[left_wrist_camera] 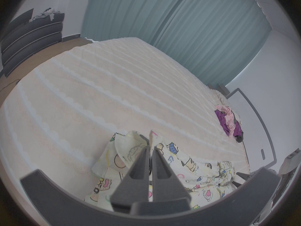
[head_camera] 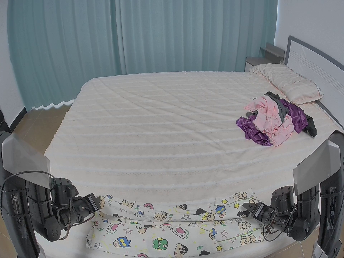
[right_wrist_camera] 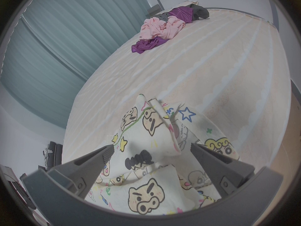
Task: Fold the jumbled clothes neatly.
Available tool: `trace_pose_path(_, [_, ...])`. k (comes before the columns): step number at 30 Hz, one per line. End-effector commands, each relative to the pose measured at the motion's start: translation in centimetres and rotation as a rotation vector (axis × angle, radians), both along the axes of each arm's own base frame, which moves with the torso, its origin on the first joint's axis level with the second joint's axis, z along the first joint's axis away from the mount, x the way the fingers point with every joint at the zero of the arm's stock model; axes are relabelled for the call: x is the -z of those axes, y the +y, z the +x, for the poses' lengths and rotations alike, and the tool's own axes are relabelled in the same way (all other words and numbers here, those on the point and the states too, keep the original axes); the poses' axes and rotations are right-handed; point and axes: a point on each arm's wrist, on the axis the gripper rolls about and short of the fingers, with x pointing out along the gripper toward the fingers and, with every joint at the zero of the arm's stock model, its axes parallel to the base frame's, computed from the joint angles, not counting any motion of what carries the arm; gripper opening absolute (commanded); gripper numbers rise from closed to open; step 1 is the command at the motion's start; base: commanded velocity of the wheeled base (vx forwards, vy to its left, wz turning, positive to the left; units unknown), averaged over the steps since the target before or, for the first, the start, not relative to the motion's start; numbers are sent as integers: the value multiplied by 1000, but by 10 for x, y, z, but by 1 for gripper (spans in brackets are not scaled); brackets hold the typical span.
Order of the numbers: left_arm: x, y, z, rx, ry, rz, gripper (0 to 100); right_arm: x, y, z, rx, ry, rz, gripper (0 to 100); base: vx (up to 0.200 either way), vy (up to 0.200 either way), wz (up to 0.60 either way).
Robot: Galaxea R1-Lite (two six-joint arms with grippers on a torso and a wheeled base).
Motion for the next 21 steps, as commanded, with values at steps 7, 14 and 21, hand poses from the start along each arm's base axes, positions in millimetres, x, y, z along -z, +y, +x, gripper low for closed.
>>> trace_pose_path(7, [-4, 1, 4, -14, -35, -17, 0, 18, 6, 13, 4, 1, 5, 100, 0, 0, 0])
trace_pose_path(14, [-4, 1, 4, -14, -34, -17, 0, 26, 13, 26, 7, -28, 25, 100, 0, 0, 0])
trace_pose_path(21, [-4, 1, 4, -12, -32, -17, 0, 21, 13, 26, 20, -40, 40, 0, 0, 0, 0])
